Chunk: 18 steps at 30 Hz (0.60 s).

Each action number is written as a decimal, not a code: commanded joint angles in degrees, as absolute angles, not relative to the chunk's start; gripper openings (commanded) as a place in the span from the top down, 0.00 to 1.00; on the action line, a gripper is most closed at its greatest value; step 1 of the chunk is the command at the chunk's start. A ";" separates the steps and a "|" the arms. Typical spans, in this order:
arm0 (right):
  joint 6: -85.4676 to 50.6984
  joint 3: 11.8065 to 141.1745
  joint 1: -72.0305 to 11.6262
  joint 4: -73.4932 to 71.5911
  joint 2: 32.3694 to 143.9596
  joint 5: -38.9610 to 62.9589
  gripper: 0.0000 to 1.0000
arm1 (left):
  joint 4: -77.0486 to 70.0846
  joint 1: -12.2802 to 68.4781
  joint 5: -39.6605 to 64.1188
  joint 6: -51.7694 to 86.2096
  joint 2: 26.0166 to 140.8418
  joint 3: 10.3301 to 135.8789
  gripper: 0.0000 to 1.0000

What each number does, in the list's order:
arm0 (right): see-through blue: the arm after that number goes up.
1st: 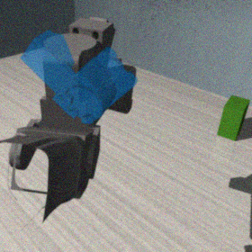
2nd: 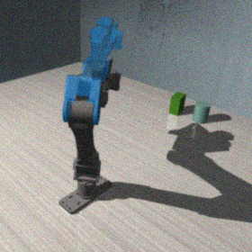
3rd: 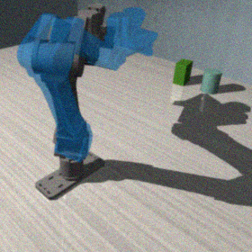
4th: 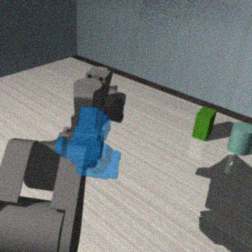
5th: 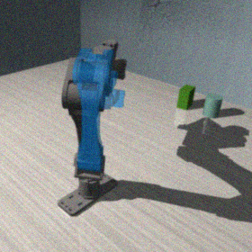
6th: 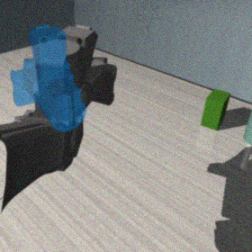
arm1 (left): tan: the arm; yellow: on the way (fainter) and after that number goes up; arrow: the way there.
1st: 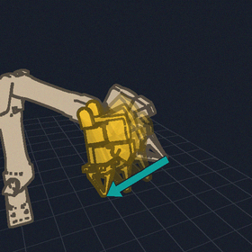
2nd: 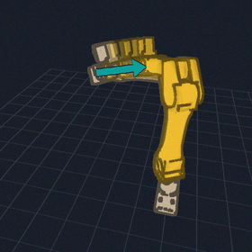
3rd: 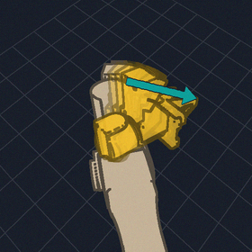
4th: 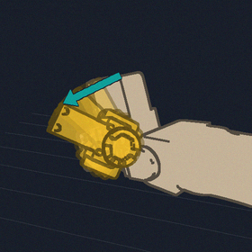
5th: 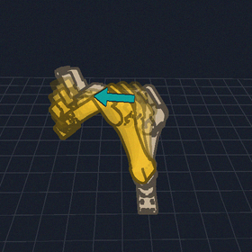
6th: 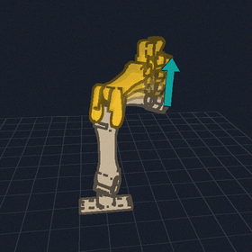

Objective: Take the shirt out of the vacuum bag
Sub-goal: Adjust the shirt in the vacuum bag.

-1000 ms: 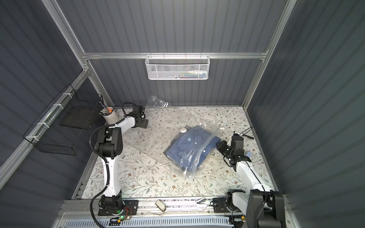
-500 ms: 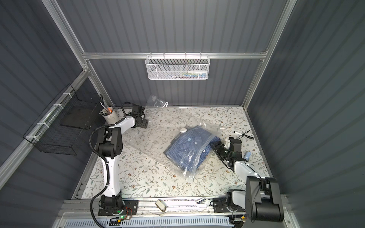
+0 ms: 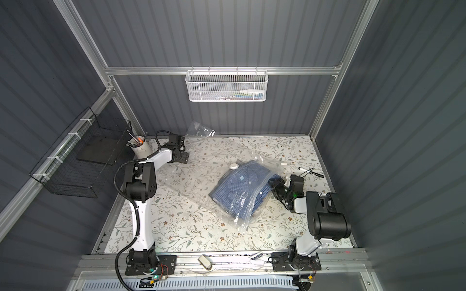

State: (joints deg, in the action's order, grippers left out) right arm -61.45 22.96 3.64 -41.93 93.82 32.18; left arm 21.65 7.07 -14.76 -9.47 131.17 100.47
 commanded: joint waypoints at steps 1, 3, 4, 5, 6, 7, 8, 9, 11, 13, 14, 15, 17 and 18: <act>-64.95 23.56 3.34 -49.30 95.53 32.76 0.57 | 32.08 5.93 -15.59 -11.49 137.32 97.69 0.18; -64.98 23.53 3.41 -49.41 94.76 33.03 0.69 | 32.17 5.89 -15.57 -11.47 137.36 97.72 0.18; -64.34 23.71 3.47 -48.32 93.79 32.89 0.73 | 32.17 5.89 -15.60 -11.51 137.37 97.71 0.18; -63.08 24.16 3.59 -45.74 92.63 32.75 0.79 | 32.23 5.89 -15.53 -11.51 137.45 97.84 0.18; -61.82 24.65 3.73 -43.28 90.87 32.48 0.83 | 32.32 5.80 -15.39 -11.44 137.53 97.94 0.18; -59.75 25.21 3.93 -39.48 88.89 32.04 0.87 | 32.42 5.72 -15.31 -11.43 137.55 98.06 0.18; -57.41 25.94 4.23 -35.29 86.79 31.48 0.90 | 32.51 5.71 -15.28 -11.34 137.64 98.13 0.18; -55.29 26.69 4.60 -31.33 84.91 30.81 0.92 | 32.61 5.63 -15.16 -11.34 137.64 98.25 0.18; -50.19 28.29 6.01 -22.39 81.33 29.18 0.93 | 32.98 5.45 -14.86 -11.33 137.89 98.60 0.18; -46.13 29.20 8.32 -17.13 79.83 29.22 0.93 | 33.05 5.45 -14.74 -11.40 137.93 98.77 0.18; -43.95 29.74 10.04 -14.76 79.89 30.28 0.93 | 33.12 5.45 -14.70 -11.35 137.97 98.79 0.18; -42.26 30.19 11.61 -13.09 80.11 31.30 0.93 | 33.07 5.45 -14.73 -11.39 137.97 98.78 0.18; -38.61 31.47 15.00 -9.56 80.81 33.38 0.91 | 33.11 5.45 -14.72 -11.29 137.90 98.74 0.18; -36.87 32.35 16.31 -7.60 81.14 33.94 0.90 | 33.06 5.45 -14.72 -11.34 137.99 98.79 0.18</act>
State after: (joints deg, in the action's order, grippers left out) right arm -45.10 30.52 13.21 -17.47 80.38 32.25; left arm 22.72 6.63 -13.63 -9.47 131.70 101.58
